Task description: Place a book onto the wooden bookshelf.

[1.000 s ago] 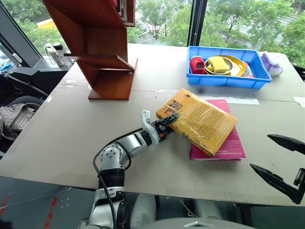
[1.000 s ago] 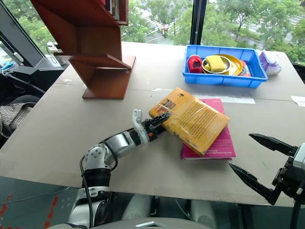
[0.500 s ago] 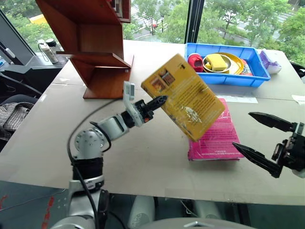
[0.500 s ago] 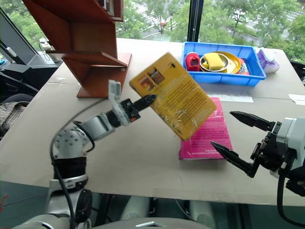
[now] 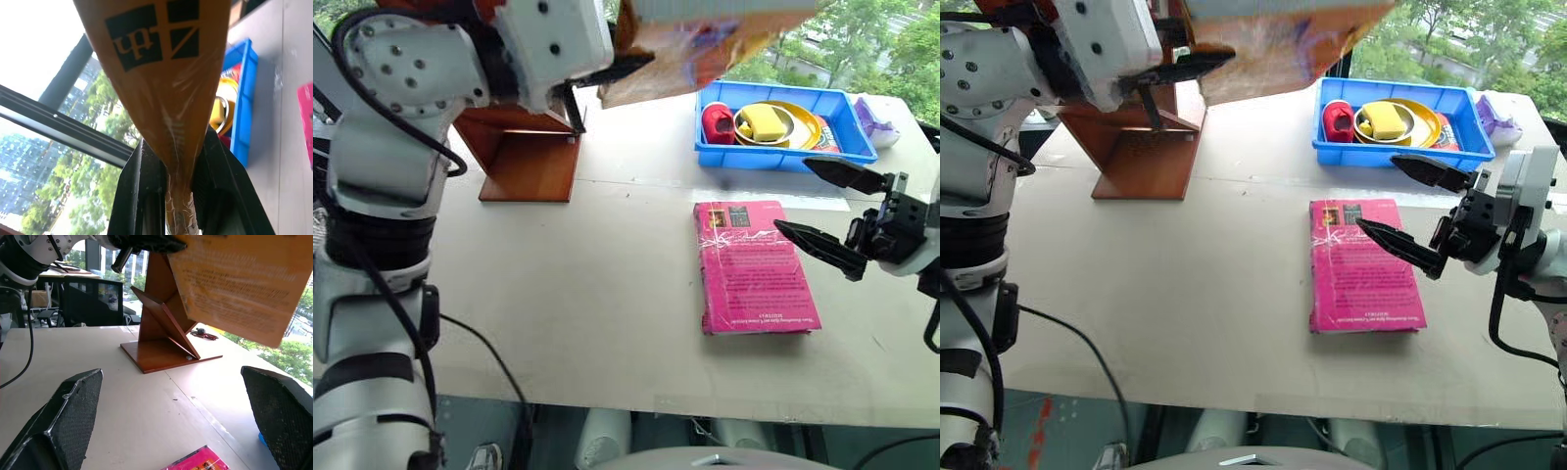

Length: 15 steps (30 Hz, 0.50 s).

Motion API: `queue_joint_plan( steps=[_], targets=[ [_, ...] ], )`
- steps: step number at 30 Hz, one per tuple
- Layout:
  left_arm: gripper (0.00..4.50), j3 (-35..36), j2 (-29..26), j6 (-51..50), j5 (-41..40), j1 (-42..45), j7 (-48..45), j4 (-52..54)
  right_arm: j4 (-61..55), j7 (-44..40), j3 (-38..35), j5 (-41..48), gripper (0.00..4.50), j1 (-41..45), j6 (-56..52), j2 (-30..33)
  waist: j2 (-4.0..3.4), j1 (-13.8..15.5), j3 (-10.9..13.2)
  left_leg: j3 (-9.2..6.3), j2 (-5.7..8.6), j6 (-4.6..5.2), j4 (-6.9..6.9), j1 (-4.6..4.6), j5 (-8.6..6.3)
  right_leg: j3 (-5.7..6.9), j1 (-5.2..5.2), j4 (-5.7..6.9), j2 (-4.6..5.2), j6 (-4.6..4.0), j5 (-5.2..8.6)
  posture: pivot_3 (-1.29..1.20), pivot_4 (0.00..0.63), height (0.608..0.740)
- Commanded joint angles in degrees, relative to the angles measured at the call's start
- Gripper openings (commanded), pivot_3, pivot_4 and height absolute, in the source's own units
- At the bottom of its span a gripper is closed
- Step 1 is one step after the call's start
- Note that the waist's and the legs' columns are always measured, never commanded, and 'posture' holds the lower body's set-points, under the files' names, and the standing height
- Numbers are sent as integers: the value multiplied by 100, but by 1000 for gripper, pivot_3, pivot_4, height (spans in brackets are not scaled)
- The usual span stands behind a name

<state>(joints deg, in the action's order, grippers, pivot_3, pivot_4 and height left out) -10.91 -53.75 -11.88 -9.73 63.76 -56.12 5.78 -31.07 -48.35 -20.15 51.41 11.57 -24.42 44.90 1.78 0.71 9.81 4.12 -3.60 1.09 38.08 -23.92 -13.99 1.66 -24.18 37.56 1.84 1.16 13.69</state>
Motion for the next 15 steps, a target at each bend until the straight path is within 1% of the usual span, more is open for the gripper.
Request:
queue_joint_plan(
  steps=[1,2,6,11,15],
  targets=[
    [164,83,-643,11,694,492,-424,-238,165,-121,127,-216,4500,313,261,-70,-7,-17,15,-1,0,0,1,-1,0,-1,-5,5,-2,1,1,0,150,740],
    [164,36,-770,38,865,629,-543,-397,258,-163,193,-292,4500,405,320,-99,-9,-20,19,2,0,0,1,-1,0,-6,-10,13,-4,8,5,0,150,740],
    [164,-104,-941,332,1390,1062,-834,-969,567,-324,406,-480,4500,674,484,-247,-15,20,25,1,-1,0,5,0,0,-3,-12,22,-4,20,13,0,150,740],
    [164,-227,-1320,597,2001,1218,-1401,-1365,658,-491,474,-513,4500,777,555,-348,-17,13,27,9,0,1,15,-3,0,-4,-11,25,3,20,12,0,150,740],
    [164,-468,-1671,848,2771,1230,-1609,-1960,616,-497,468,-578,4500,839,633,-394,-20,-15,29,8,-1,1,16,-4,0,-5,-14,30,-1,19,11,0,150,740]
  ],
)
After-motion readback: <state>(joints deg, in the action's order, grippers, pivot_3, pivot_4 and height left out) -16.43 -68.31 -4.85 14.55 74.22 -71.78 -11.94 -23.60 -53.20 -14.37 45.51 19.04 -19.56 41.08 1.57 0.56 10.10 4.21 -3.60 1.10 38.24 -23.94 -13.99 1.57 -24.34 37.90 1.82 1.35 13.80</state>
